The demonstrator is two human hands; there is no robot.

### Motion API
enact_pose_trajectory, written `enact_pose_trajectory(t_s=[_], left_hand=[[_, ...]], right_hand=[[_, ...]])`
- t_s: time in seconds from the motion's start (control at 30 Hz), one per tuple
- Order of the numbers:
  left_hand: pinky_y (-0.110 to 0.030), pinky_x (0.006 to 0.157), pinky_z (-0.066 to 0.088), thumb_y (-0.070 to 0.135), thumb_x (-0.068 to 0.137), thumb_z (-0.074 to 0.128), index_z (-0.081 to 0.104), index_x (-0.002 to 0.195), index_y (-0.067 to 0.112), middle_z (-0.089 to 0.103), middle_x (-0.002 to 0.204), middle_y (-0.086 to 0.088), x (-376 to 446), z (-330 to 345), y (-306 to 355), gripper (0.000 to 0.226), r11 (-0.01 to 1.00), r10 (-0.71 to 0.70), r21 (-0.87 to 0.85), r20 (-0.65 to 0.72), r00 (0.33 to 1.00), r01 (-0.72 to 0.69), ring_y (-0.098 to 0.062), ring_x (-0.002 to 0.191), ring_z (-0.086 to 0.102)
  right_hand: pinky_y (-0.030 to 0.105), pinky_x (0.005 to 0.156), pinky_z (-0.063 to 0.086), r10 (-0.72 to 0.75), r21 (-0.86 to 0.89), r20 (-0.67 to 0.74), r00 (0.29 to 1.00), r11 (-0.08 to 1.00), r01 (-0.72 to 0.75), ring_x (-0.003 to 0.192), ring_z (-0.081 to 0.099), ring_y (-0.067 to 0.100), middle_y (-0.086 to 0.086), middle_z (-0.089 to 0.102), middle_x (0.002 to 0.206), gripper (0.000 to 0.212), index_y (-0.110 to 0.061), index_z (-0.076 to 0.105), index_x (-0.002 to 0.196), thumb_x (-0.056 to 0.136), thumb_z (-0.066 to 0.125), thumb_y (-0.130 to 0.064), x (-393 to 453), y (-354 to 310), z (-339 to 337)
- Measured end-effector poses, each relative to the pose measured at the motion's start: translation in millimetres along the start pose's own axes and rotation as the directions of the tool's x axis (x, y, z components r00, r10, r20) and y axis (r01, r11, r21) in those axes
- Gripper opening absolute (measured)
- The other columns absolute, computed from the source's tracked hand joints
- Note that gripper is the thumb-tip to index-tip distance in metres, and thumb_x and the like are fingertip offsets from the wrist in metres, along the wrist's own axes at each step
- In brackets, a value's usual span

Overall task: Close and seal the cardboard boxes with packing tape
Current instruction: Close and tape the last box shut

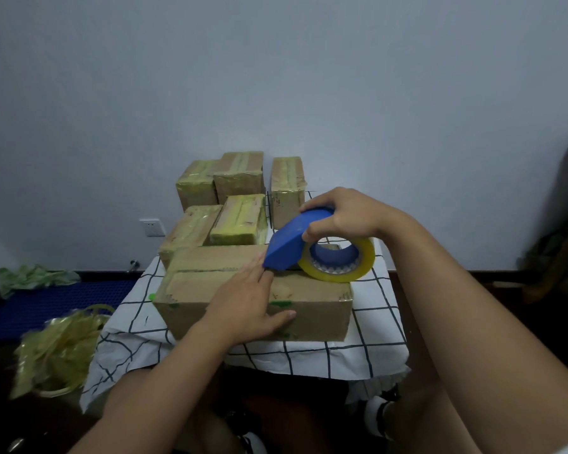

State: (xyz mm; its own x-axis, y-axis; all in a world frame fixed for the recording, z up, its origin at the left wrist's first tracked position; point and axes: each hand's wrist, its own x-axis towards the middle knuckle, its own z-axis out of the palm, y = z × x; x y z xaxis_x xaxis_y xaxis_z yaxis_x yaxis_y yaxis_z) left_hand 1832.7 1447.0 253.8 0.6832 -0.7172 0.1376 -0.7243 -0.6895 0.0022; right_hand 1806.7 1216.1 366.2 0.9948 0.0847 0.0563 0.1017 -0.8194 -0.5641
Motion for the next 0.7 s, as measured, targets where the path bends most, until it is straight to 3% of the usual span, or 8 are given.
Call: enact_pose_trajectory(t_s=[0.1,0.27,0.43,0.7], left_hand=[[-0.035,0.115,0.03,0.09,0.072,0.039,0.018,0.153,0.026,0.021,0.161,0.002,4,3,6,0.106,0.996,-0.067,-0.052,0.003,0.998,0.067,-0.017,0.146,0.022],[-0.035,0.118,0.02,0.089,0.073,0.039,-0.003,0.156,0.033,-0.003,0.164,0.009,5,-1,3,0.109,0.996,-0.084,-0.025,0.092,0.992,0.087,-0.011,0.15,0.007],[-0.037,0.118,0.018,0.089,0.075,0.03,-0.003,0.155,0.036,-0.01,0.162,0.016,6,-3,6,0.103,0.997,-0.073,0.004,0.12,0.99,0.073,-0.009,0.15,0.001],[-0.038,0.119,0.018,0.088,0.077,0.029,-0.002,0.151,0.05,-0.005,0.162,0.017,7,-2,13,0.089,0.997,-0.073,0.021,0.111,0.991,0.071,-0.012,0.151,0.001]], right_hand=[[0.025,0.089,0.048,0.013,0.059,-0.006,1.0,0.998,-0.013,0.103,0.061,0.011,-0.006,0.063,0.119,0.043,-0.029,0.065,0.125,0.083,0.074,-0.036,-5,10,-4],[0.017,0.082,0.043,0.016,0.129,0.02,1.0,0.991,-0.019,0.104,0.061,0.008,-0.014,0.063,0.117,0.049,-0.034,0.065,0.125,0.079,0.079,-0.04,-27,38,-26],[0.024,0.085,0.045,0.11,0.157,-0.011,0.994,0.982,-0.107,0.105,0.061,0.01,-0.013,0.063,0.117,0.062,-0.034,0.066,0.125,0.065,0.072,-0.047,-59,83,-30],[0.02,0.081,0.046,0.062,0.216,-0.068,0.996,0.975,-0.046,0.101,0.061,0.008,-0.012,0.063,0.116,0.059,-0.032,0.064,0.129,0.073,0.078,-0.042,-67,89,-29]])
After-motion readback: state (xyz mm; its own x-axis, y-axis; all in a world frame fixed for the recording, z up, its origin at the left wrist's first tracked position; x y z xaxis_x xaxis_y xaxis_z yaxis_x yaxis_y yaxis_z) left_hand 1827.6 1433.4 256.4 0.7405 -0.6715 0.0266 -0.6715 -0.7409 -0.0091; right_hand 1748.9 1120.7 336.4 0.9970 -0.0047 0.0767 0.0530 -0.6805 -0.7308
